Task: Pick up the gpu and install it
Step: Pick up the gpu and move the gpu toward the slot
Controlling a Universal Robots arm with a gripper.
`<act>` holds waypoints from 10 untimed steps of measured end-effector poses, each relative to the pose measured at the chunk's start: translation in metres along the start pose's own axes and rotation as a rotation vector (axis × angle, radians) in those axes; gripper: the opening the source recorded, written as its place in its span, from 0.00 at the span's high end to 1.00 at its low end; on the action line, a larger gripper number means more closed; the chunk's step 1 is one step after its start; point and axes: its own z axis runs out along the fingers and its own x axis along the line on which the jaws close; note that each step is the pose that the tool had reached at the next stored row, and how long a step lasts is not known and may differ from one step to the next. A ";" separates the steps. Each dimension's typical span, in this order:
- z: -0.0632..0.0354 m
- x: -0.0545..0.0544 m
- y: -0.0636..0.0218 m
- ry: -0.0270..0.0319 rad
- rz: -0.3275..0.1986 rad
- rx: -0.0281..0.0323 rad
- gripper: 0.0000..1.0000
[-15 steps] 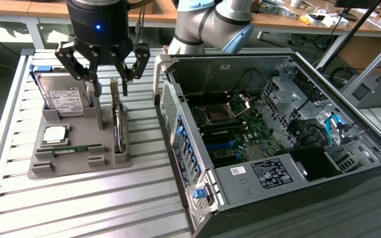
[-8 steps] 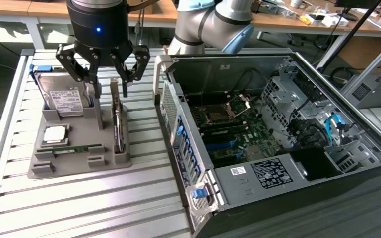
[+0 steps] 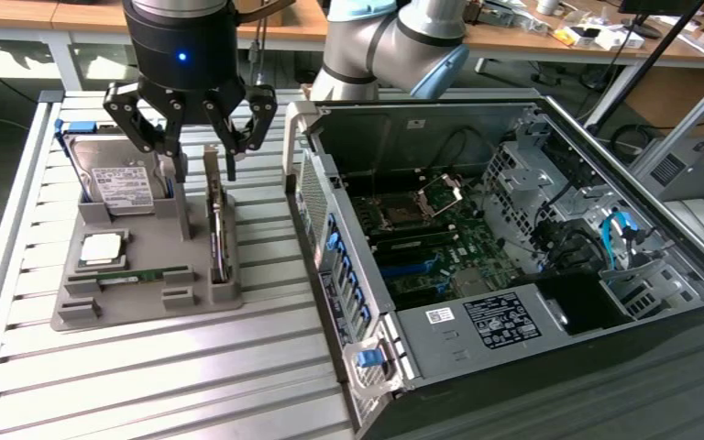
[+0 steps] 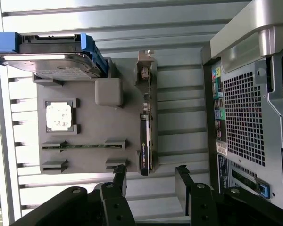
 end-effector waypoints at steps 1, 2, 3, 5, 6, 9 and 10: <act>0.0003 0.000 0.0000 0.0000 0.000 0.0000 0.46; 0.0004 0.000 0.0000 0.0000 0.000 0.0000 0.46; 0.0005 0.000 0.0000 0.0000 0.000 -0.0001 0.46; 0.0007 0.000 0.0000 0.0000 0.000 0.0000 0.46; 0.0010 0.000 0.0000 -0.0001 0.000 -0.0001 0.46; 0.0041 0.000 -0.0002 0.0000 0.000 0.0000 0.46; 0.0043 0.000 -0.0002 0.0000 0.000 0.0000 0.46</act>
